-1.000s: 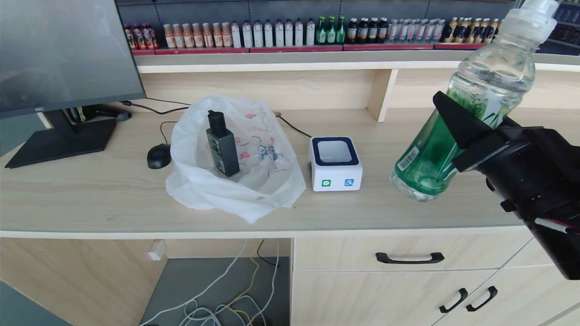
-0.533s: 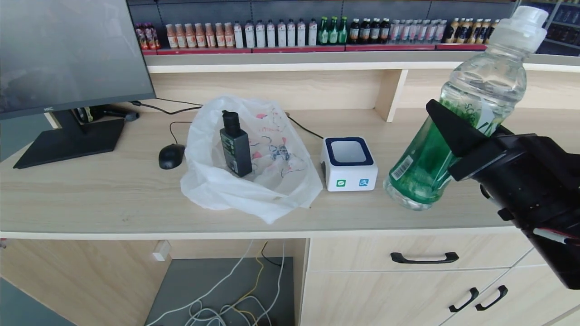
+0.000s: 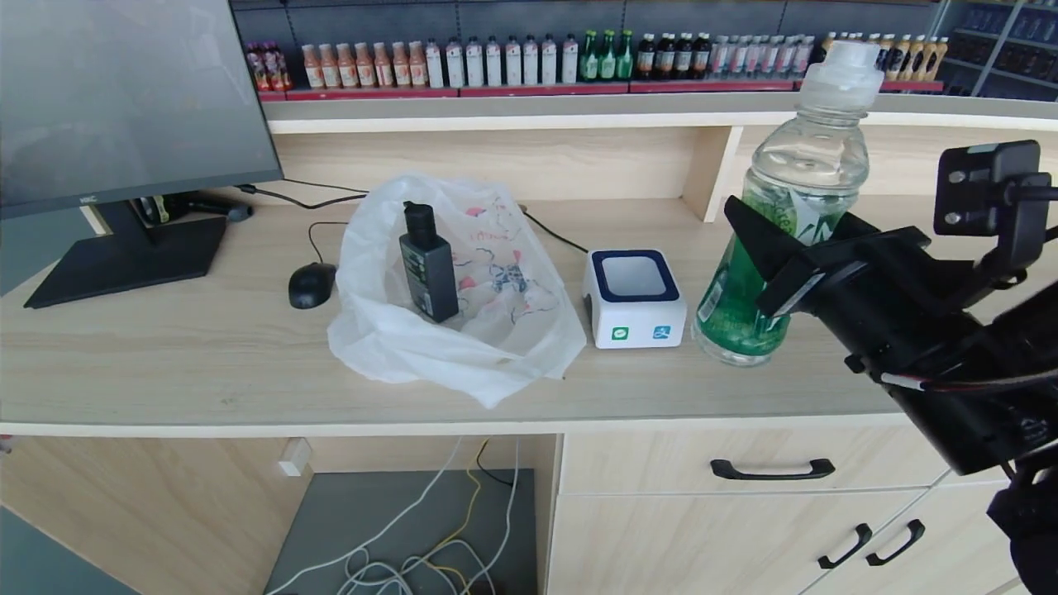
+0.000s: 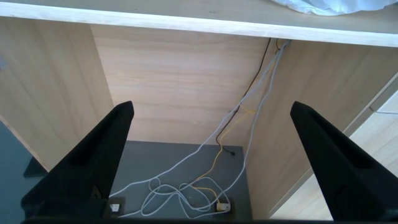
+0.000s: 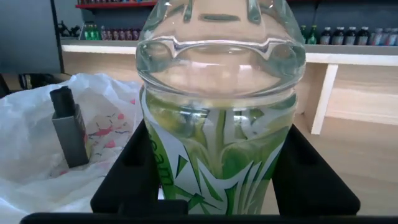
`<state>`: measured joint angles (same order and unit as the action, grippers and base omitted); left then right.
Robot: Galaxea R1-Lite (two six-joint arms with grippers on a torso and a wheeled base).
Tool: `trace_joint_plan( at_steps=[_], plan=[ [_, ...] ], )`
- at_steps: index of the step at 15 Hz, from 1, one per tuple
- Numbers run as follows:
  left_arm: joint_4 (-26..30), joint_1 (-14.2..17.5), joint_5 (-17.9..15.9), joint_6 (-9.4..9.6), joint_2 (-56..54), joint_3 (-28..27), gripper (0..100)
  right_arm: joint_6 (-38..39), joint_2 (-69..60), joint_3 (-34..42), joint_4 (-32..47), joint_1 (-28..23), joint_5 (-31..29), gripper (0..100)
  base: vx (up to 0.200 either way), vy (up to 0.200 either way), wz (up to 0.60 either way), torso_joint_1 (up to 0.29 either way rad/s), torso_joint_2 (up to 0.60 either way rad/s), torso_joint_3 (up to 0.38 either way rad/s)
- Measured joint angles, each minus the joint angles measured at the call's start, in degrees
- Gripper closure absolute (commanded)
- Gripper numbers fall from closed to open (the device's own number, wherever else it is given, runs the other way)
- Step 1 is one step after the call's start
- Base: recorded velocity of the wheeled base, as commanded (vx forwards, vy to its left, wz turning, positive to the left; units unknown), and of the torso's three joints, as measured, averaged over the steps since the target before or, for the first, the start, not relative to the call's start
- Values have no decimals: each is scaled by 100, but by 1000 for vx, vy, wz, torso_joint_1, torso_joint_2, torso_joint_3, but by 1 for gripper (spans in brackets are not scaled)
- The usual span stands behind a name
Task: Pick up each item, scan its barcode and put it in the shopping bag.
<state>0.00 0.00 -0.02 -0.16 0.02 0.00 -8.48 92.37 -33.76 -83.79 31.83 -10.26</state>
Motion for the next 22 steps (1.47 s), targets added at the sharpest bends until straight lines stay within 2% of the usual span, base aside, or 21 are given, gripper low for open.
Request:
trace_joint_plan(
  at_steps=[5,8,12,17,19,22],
  plan=[
    [0,0,2,0,-2,0,0,-1084,79,-1130,1015,-35,-7,100,0,0,0,0,0,0],
    [0,0,2,0,0,0,0,-1469,99,-1470,1235,-41,-2,100,0,0,0,0,0,0],
    [0,0,2,0,0,0,0,-2241,145,-2131,2029,-38,74,100,0,0,0,0,0,0],
    [0,0,2,0,0,0,0,-3339,361,-3127,2949,30,874,100,0,0,0,0,0,0],
    [0,-2,2,0,-2,0,0,-3558,413,-3289,3103,39,1056,100,0,0,0,0,0,0],
    [0,-2,2,0,0,0,0,-4016,429,-3357,3674,39,1754,100,0,0,0,0,0,0]
  ],
)
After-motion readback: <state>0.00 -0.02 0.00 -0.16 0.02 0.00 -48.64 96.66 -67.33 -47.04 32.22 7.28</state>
